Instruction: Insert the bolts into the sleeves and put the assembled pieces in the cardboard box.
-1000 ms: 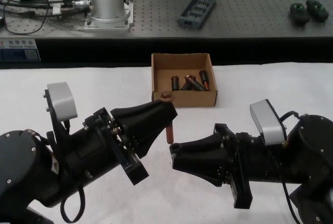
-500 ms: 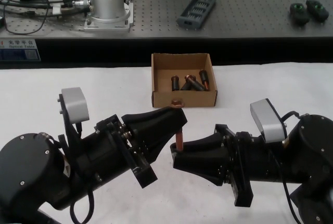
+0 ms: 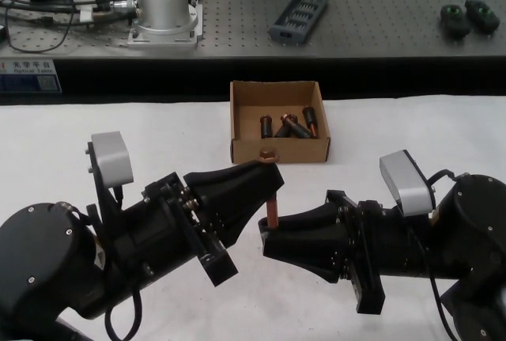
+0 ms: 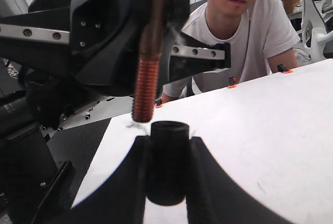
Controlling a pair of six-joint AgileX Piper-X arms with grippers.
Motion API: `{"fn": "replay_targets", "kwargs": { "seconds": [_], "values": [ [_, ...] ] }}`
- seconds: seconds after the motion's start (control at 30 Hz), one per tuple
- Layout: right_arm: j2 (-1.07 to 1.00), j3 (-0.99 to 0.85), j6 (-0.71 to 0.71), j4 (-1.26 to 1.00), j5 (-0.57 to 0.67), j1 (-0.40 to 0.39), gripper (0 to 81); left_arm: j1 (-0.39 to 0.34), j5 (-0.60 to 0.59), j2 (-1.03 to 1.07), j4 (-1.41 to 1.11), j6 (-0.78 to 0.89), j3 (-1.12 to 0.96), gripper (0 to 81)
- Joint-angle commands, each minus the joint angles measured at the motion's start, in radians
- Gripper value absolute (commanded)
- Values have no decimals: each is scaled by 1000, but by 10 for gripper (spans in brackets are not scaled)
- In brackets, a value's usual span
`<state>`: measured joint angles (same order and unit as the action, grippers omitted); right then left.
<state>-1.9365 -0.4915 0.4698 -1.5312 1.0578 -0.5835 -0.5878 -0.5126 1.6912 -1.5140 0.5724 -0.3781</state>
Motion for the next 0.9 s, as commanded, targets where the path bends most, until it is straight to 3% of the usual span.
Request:
{"fn": "replay_targets", "kwargs": {
  "seconds": [0.0, 0.27, 0.87],
  "values": [
    [-1, -8, 3, -22, 6, 5, 71, 0, -15, -5, -39, 6, -7, 6],
    [-1, -8, 2, -22, 18, 5, 71, 40, -23, -16, -39, 4, -5, 6],
    [-1, -8, 2, -22, 14, 5, 71, 41, -34, -16, -5, 4, -6, 6]
  ]
}}
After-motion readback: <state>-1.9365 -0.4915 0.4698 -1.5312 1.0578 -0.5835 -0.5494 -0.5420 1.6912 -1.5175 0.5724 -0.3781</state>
